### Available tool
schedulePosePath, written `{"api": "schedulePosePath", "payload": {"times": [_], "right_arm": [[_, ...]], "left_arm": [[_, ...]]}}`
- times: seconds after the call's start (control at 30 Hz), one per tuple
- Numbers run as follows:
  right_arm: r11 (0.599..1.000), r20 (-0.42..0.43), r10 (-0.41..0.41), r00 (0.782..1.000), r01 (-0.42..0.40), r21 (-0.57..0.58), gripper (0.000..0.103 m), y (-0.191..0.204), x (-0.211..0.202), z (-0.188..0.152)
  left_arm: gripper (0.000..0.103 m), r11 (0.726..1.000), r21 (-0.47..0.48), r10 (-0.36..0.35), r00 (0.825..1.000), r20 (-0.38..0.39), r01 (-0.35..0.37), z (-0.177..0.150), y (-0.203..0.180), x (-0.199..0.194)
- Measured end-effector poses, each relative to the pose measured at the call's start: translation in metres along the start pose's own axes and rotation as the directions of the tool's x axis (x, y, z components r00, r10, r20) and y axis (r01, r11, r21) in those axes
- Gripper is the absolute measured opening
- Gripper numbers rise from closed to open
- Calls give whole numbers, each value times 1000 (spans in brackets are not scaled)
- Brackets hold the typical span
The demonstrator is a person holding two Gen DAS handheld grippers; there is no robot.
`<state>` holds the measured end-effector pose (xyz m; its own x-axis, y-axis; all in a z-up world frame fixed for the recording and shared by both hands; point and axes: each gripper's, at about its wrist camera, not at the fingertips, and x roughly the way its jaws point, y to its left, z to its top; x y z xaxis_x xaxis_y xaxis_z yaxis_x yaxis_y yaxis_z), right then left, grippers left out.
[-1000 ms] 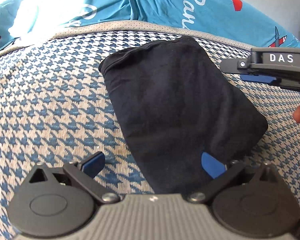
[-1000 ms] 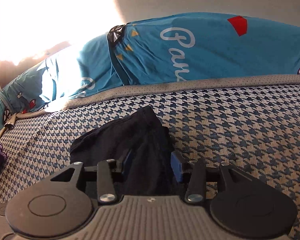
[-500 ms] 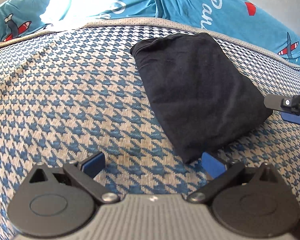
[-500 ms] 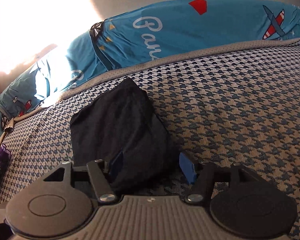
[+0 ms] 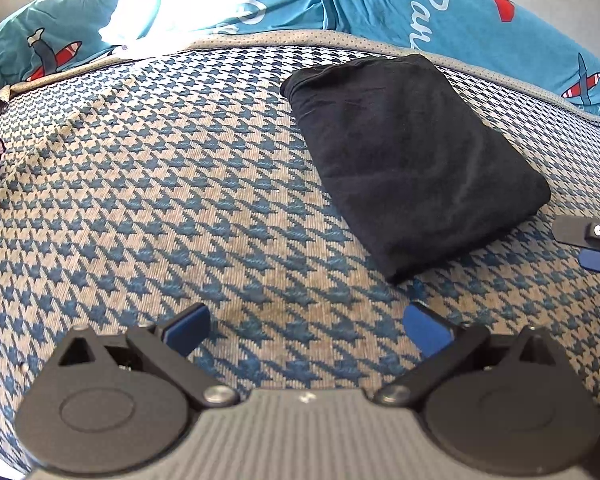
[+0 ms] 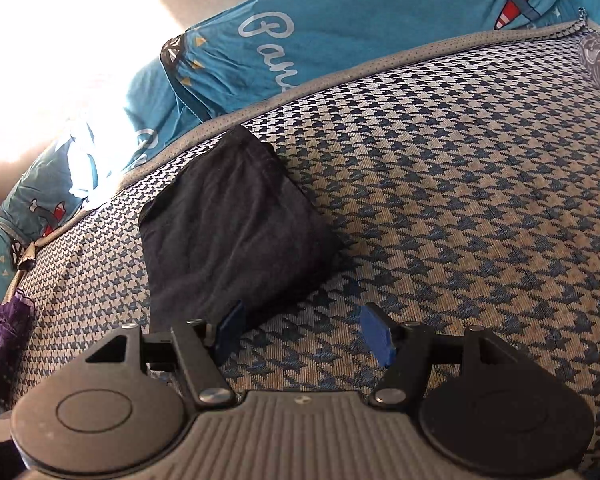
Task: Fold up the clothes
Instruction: 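Withdraw both open grippers from the folded black shirt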
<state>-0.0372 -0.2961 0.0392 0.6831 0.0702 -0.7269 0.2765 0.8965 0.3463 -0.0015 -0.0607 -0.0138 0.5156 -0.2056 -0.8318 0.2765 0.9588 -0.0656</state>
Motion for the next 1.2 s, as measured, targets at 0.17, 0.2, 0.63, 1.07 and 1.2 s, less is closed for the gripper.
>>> {"api": "schedulePosePath", "payload": {"times": [0.17,0.2,0.63,1.07,1.2], "right_arm": [[1000,-16,7,1000,-7,1,64,-6,0,-3],[1000,-17,4,1000,-4,6,64,-8,1,-3],[973,-28,85,996,-77,217,64,-33,13,3],[972,-31,55,998,-47,232,64,-34,20,6],[969,-32,58,998,-49,240,64,-35,21,6]], "left_arm": [[103,1000,3,11,1000,-1,-11,13,11,4],[103,1000,-4,5,1000,-1,-5,16,14,5],[103,991,-45,-123,992,7,123,60,42,29],[103,996,-52,-78,997,-9,78,71,49,44],[103,994,-68,-88,996,-11,87,73,53,46]]}}
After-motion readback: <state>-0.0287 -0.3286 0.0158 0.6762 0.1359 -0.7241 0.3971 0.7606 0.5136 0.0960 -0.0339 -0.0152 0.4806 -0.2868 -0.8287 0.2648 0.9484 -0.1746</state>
